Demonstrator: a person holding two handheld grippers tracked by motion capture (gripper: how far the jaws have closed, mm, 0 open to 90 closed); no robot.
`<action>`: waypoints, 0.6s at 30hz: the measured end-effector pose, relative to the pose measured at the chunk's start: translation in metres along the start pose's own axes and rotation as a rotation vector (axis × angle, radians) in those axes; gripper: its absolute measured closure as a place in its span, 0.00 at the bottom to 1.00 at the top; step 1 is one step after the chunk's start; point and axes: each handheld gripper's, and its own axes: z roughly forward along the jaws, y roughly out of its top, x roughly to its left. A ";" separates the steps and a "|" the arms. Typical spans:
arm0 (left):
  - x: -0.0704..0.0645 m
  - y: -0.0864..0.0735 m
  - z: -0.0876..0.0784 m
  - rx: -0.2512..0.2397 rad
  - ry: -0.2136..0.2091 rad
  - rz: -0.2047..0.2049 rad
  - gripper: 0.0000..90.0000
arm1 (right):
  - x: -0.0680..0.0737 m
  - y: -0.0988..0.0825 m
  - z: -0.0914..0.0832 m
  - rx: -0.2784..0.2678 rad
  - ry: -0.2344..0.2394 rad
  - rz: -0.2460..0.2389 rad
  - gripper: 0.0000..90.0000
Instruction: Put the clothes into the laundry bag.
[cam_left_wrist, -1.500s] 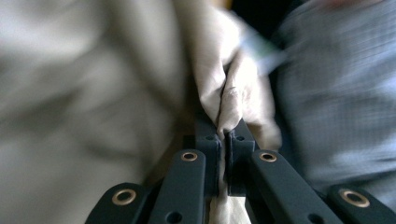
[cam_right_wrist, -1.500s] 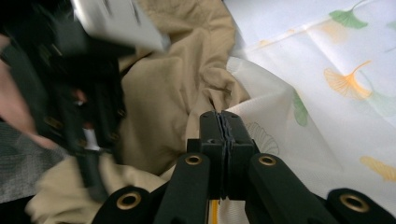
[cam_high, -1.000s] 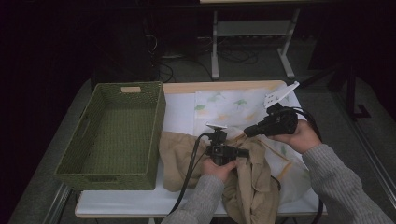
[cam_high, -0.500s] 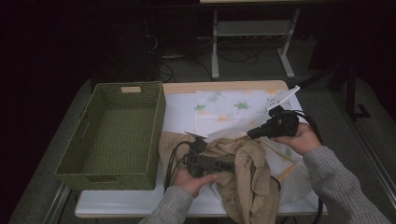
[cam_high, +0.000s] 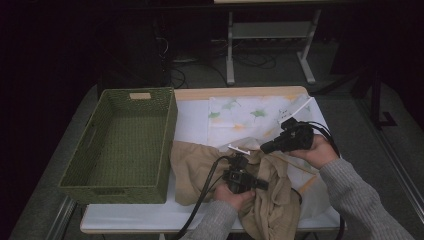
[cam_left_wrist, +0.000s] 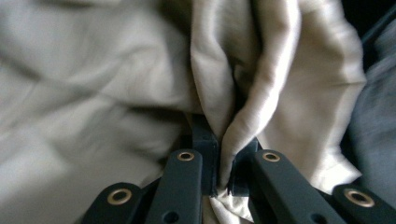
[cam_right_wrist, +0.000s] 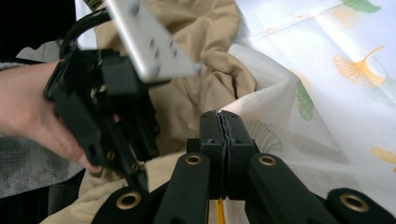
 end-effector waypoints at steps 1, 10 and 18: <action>-0.002 0.003 -0.005 -0.035 -0.027 -0.011 0.95 | 0.001 0.000 -0.003 -0.008 -0.004 -0.006 0.98; -0.019 0.034 -0.029 -0.223 0.001 0.004 0.95 | 0.015 0.015 -0.033 -0.091 -0.016 -0.034 0.98; 0.017 0.020 -0.030 -0.168 0.092 -0.091 0.67 | -0.002 -0.003 -0.007 -0.022 0.004 0.017 0.98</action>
